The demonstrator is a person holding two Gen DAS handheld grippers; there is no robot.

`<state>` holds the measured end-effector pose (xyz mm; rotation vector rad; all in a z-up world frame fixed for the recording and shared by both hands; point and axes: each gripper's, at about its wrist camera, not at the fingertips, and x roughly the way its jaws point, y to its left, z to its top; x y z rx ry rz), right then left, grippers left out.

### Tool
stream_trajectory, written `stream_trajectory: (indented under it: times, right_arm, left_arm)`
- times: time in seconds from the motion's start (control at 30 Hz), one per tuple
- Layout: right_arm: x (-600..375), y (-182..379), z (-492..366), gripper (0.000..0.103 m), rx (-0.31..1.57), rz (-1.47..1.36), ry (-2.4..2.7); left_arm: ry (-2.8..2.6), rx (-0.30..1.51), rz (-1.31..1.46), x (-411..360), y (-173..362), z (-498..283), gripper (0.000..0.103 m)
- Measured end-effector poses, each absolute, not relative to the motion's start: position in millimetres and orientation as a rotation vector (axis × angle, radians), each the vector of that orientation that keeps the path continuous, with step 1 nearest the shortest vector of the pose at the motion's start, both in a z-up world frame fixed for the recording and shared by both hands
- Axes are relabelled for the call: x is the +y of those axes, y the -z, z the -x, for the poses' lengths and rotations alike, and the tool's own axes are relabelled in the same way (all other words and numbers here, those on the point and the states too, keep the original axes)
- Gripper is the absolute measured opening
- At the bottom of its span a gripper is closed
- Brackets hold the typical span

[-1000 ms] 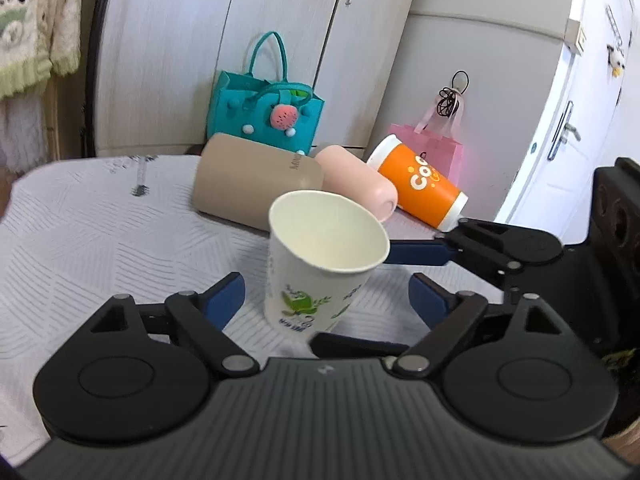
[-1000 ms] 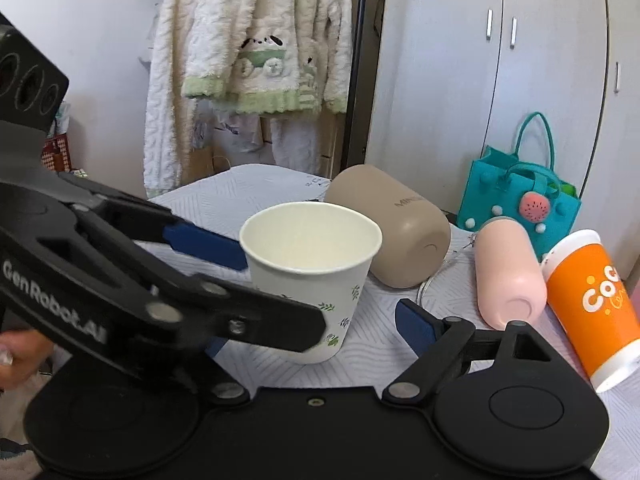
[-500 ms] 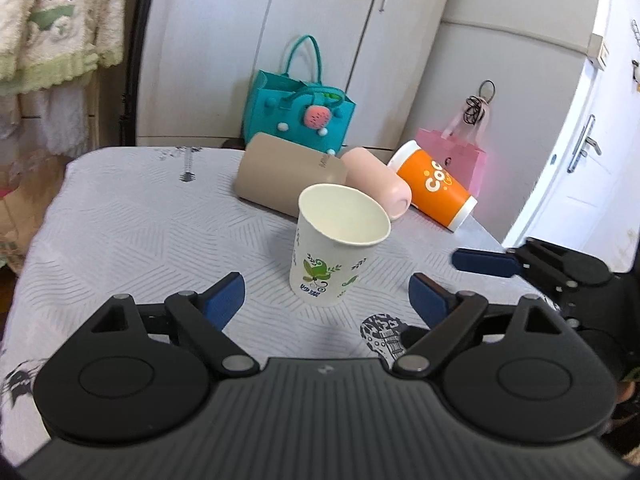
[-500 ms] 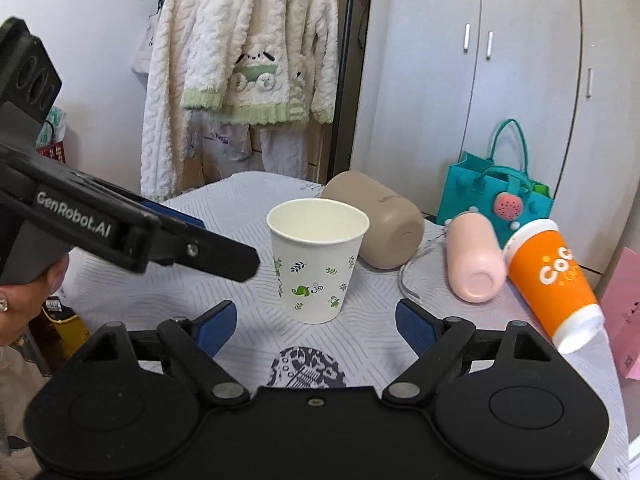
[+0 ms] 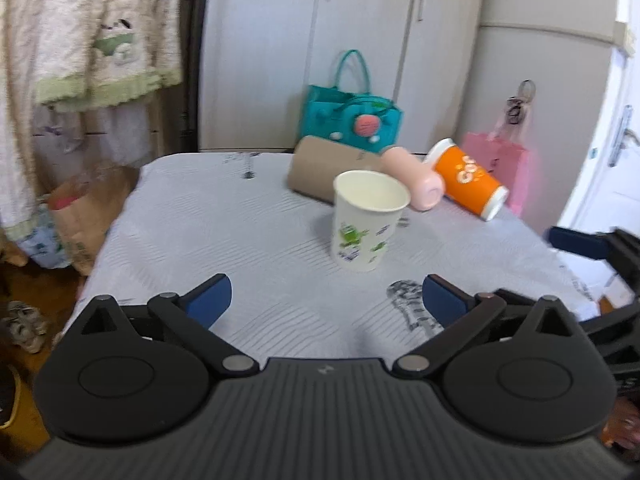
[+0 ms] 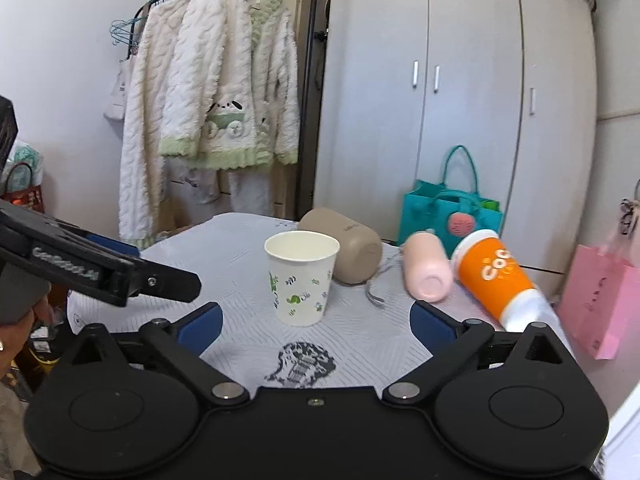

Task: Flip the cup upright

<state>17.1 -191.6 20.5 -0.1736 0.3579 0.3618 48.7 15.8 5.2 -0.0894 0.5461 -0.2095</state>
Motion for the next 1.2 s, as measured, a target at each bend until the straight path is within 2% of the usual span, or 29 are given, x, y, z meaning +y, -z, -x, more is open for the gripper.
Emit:
stream_trajectory:
  times: [0.57, 1.2]
  right_arm:
    - [-210, -14, 17, 0.103, 0.339, 0.045, -0.119]
    - [-216, -3, 21, 0.103, 0.322, 0.007, -0.066]
  left_arm:
    - [0.122, 0.453, 0.023, 7, -6, -7, 0.103]
    - [0.131, 0.447, 0.025, 5, 3, 1, 0.103]
